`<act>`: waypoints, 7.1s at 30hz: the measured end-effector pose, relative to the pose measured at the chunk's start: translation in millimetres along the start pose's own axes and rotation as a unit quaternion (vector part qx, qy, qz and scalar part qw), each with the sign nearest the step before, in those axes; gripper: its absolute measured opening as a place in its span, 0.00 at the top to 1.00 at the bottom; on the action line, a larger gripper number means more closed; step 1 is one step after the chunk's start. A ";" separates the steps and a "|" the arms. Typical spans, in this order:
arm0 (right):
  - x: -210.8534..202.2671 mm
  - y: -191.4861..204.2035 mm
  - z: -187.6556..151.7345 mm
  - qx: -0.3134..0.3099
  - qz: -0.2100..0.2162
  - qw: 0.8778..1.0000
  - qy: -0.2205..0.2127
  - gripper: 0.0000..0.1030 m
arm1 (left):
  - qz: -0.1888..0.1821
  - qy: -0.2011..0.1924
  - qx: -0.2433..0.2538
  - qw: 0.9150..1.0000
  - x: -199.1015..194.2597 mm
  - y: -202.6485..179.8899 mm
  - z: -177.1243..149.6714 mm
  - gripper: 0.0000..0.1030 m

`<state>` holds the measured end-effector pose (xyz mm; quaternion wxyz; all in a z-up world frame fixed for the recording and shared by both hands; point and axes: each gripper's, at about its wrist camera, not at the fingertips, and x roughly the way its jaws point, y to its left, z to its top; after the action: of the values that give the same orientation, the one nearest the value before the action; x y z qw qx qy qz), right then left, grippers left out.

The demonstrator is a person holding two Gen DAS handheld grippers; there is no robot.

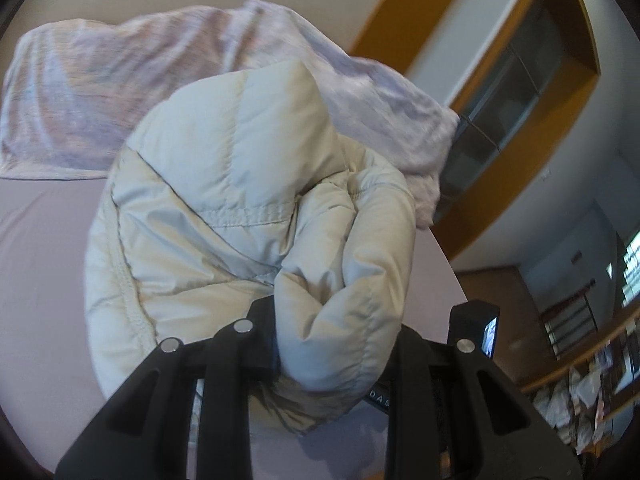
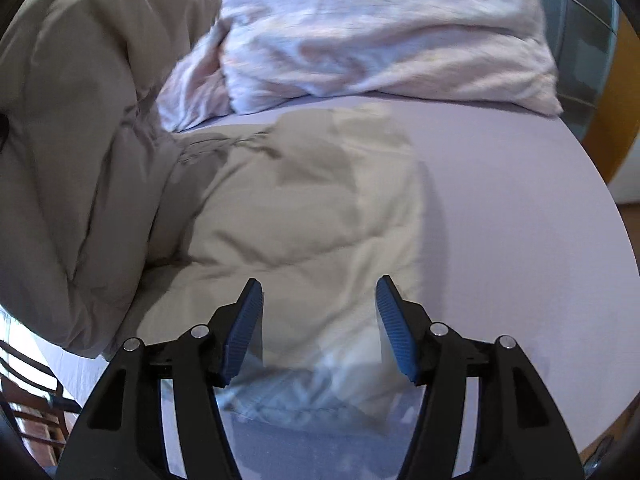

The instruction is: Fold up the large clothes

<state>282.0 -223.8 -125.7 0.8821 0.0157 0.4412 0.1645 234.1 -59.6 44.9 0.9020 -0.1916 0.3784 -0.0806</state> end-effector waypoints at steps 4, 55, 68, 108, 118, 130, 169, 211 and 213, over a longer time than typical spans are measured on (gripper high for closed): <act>-8.3 -22.8 -8.5 0.025 -0.013 1.000 -0.002 0.40 | -0.012 0.029 0.021 0.999 25.4 -24.4 -7.8 0.75; -47.2 -132.6 -7.5 0.146 -0.052 0.987 -0.027 0.40 | 0.136 0.074 0.066 0.986 112.4 -3.4 -9.0 0.29; -80.0 -41.0 74.6 0.033 0.086 0.991 -0.096 0.52 | 0.156 0.035 0.041 0.986 62.4 25.9 24.0 0.30; 45.5 -44.9 56.8 0.067 0.089 0.992 -0.052 0.78 | 0.183 0.034 0.066 0.980 131.6 57.5 10.7 0.04; 50.8 -43.3 53.2 0.067 0.089 0.992 -0.065 0.78 | 0.184 0.017 0.070 0.980 136.8 62.0 4.8 0.02; 53.4 -43.9 50.6 0.071 0.096 0.990 -0.079 0.78 | 0.187 0.003 0.075 0.979 143.0 65.7 -0.8 0.02; 29.3 -52.4 55.3 0.069 0.115 0.989 -0.056 0.67 | 0.163 0.005 0.071 0.984 94.7 84.5 2.9 0.02; 58.1 -101.3 34.8 0.222 0.202 0.946 0.120 0.01 | 0.091 0.090 0.052 0.990 74.1 133.5 -13.3 0.02; 61.2 -99.5 34.7 0.226 0.208 0.943 0.126 0.01 | 0.086 0.093 0.052 0.991 76.2 135.1 -13.1 0.02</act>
<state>370.7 -295.2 -169.1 0.7389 0.2852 0.5611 0.2406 278.2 37.9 -68.1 0.8751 -0.1030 0.4712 -0.0398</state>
